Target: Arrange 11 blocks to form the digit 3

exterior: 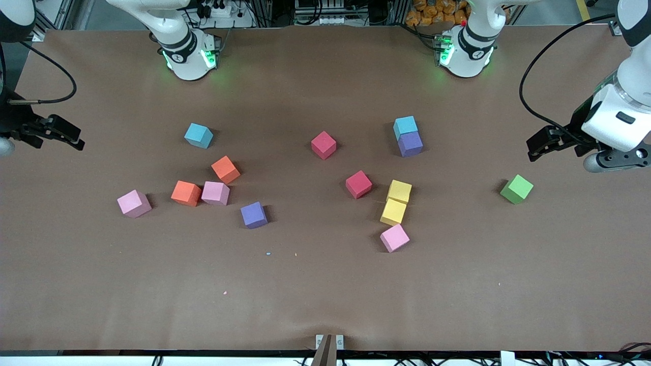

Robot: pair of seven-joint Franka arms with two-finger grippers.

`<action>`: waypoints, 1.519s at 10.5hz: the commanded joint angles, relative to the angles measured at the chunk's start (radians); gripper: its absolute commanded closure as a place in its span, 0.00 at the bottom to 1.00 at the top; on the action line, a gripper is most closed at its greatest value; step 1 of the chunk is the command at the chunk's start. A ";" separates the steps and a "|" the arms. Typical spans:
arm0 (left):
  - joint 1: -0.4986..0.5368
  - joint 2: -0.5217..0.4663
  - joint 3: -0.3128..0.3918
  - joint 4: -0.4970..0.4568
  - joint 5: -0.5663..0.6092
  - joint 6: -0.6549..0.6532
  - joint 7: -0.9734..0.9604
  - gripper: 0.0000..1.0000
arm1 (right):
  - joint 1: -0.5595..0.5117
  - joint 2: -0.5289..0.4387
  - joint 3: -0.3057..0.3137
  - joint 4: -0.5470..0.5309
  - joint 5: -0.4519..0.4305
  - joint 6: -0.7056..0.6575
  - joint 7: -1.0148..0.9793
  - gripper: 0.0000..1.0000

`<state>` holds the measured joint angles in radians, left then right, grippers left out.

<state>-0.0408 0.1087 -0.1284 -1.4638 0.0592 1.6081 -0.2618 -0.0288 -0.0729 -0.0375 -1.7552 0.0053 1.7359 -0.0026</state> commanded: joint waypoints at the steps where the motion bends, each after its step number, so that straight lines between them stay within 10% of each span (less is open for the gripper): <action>1: 0.009 -0.004 -0.005 0.005 0.007 0.004 -0.005 0.00 | 0.024 -0.002 -0.007 0.092 0.010 -0.091 0.013 0.00; 9: -0.083 0.118 -0.043 -0.073 -0.054 0.155 -0.184 0.00 | 0.053 -0.002 0.016 0.094 0.022 -0.087 0.039 0.00; 16: -0.301 0.333 -0.062 -0.095 0.010 0.388 -0.626 0.00 | 0.340 0.129 0.060 0.029 0.021 0.051 0.669 0.00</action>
<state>-0.3541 0.4265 -0.1970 -1.5693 0.0450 1.9907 -0.8766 0.2542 0.0185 0.0261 -1.7293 0.0190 1.7666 0.5380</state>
